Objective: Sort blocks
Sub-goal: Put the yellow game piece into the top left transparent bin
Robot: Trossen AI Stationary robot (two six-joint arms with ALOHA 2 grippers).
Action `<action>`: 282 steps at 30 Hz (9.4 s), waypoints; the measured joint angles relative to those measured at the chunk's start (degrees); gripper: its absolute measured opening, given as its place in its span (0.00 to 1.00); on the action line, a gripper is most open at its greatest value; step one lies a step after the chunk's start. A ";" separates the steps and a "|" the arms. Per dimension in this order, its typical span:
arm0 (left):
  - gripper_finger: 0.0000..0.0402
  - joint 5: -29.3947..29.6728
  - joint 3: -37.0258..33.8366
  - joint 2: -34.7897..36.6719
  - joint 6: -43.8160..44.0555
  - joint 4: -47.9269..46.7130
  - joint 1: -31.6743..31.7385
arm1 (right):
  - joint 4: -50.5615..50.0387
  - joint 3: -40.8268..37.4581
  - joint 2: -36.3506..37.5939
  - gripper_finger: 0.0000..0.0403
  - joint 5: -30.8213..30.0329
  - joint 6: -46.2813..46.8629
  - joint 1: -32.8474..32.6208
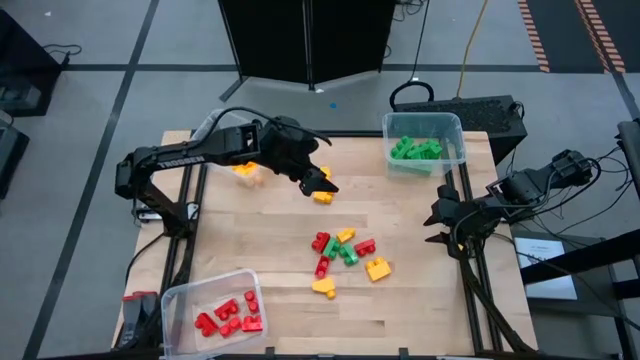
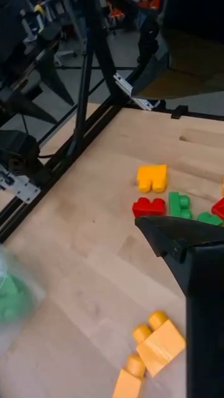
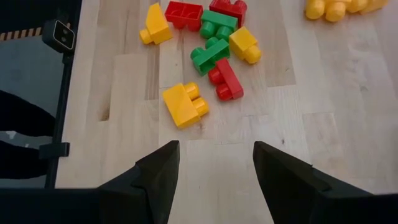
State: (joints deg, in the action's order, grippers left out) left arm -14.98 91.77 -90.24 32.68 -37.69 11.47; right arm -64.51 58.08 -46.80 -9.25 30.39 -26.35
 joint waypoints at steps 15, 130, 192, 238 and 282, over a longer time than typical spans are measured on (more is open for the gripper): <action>0.51 -0.07 0.00 0.00 -0.01 5.11 -0.75 | 0.00 0.00 -0.01 0.50 -1.70 -0.24 -0.01; 0.51 47.59 -0.02 -33.61 21.09 -5.07 -6.00 | 1.36 -0.02 -1.67 0.50 -1.21 0.66 -0.01; 0.07 41.12 12.68 -38.42 12.62 -5.19 -7.00 | 1.55 -0.02 -1.67 0.50 -1.41 1.84 -0.01; 0.85 41.16 4.30 -39.16 10.56 7.30 -9.04 | 1.75 -0.02 -1.65 0.50 -1.43 1.88 0.00; 0.25 43.00 11.39 -36.18 7.03 -0.70 -10.83 | 1.85 -0.02 -1.77 0.50 -2.59 3.41 -0.02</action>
State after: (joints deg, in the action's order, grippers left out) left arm 28.02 103.15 -126.42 39.71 -38.39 0.65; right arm -62.66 58.06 -48.57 -11.84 33.80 -26.37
